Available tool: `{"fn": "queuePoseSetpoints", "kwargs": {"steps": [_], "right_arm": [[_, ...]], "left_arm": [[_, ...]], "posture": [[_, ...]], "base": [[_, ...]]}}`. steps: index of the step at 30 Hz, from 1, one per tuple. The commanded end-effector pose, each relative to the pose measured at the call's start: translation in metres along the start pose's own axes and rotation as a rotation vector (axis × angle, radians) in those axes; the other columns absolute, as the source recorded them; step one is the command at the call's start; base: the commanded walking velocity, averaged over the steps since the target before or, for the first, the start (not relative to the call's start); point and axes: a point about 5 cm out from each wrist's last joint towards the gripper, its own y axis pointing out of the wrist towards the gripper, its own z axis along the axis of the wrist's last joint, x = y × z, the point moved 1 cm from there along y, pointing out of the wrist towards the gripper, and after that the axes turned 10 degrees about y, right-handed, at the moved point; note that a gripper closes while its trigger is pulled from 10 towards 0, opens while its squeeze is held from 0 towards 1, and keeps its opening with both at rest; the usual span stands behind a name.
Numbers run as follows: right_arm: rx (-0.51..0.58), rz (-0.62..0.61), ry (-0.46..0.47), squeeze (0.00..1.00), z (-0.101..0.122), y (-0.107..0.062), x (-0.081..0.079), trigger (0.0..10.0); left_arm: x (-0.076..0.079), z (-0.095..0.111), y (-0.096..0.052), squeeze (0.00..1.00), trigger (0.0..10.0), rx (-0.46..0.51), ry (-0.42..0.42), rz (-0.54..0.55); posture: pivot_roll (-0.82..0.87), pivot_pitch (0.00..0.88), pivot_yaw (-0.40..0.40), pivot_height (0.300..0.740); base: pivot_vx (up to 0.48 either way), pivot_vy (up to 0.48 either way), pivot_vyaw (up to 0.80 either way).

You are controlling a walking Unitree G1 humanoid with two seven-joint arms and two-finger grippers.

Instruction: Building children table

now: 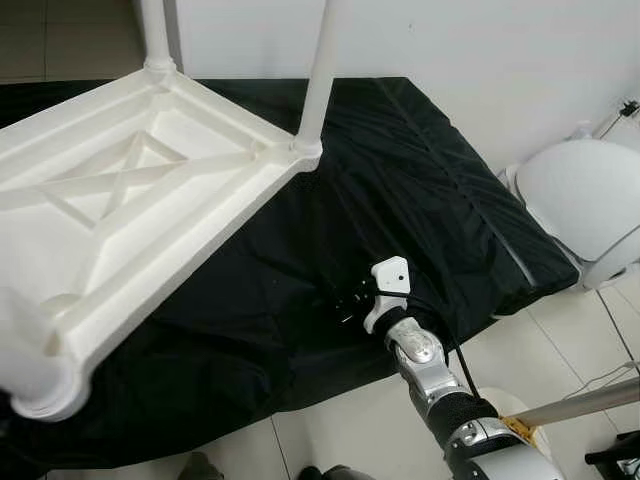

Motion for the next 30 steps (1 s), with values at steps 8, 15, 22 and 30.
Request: {"fn": "queuePoseSetpoints", "kwargs": {"steps": [8,15,22,30], "right_arm": [[-0.028,-0.056,0.016,0.0,-0.009,-0.012,0.007,10.0],[-0.006,-0.008,0.097,0.0,-0.005,-0.015,-0.004,10.0],[0.012,0.048,0.133,0.0,0.002,-0.016,-0.01,10.0],[0.01,0.223,0.241,0.0,0.019,-0.021,-0.022,10.0]], "left_arm": [[0.03,0.011,0.02,0.0,10.0,0.02,-0.118,-0.066],[0.059,0.02,0.045,0.0,10.0,0.069,-0.175,-0.153],[0.074,0.027,0.06,0.0,10.0,0.1,-0.212,-0.204],[0.101,0.035,0.083,0.0,10.0,0.132,-0.262,-0.297]], "posture": [[0.25,0.125,-0.097,0.74],[0.21,0.118,-0.085,0.74],[0.18,0.112,-0.076,0.74],[0.13,0.095,-0.055,0.74]], "base": [[0.0,0.0,0.0],[0.0,0.0,0.0],[0.0,0.0,0.0],[0.0,0.0,0.0]]}}
